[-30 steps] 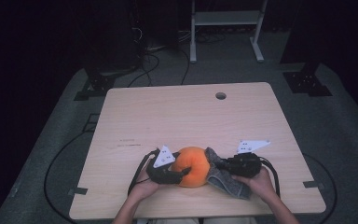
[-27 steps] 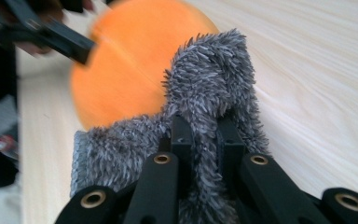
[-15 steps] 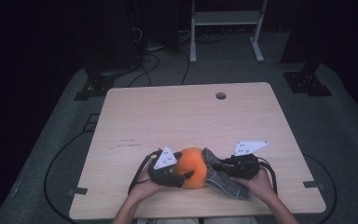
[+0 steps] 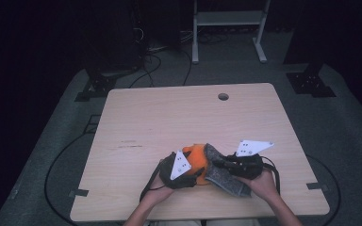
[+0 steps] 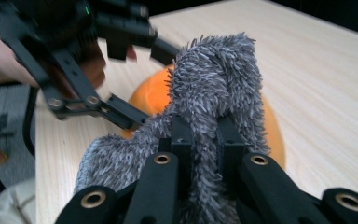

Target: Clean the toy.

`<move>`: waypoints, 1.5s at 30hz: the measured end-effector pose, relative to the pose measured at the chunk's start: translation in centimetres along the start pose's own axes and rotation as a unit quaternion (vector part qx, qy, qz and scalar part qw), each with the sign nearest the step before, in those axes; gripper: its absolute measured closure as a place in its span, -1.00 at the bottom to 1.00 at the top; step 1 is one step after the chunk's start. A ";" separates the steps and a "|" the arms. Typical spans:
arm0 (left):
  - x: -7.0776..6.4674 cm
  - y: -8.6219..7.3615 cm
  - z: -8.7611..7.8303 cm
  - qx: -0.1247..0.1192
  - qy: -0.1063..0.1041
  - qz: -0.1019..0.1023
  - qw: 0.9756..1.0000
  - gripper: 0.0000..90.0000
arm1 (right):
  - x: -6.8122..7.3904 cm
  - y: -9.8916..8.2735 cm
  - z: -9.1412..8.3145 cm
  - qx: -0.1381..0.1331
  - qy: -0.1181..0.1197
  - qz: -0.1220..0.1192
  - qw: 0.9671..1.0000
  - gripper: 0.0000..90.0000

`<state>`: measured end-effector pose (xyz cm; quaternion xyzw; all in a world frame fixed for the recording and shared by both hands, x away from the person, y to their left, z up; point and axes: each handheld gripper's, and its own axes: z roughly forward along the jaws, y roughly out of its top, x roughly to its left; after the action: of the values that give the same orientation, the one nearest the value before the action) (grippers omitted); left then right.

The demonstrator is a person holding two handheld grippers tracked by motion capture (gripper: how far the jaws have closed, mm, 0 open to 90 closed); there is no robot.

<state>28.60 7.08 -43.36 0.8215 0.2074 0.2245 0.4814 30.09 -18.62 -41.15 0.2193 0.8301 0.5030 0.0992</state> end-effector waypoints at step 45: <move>1.0 -1.0 -0.9 0.035 -0.018 -0.012 0.999 -0.28 | -2.7 -2.6 -0.4 0.000 0.010 0.094 0.996 0.79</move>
<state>28.77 8.72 -43.67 0.8392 0.2166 0.1961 0.4587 31.63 -21.21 -43.41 0.2914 0.8068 0.5121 0.0429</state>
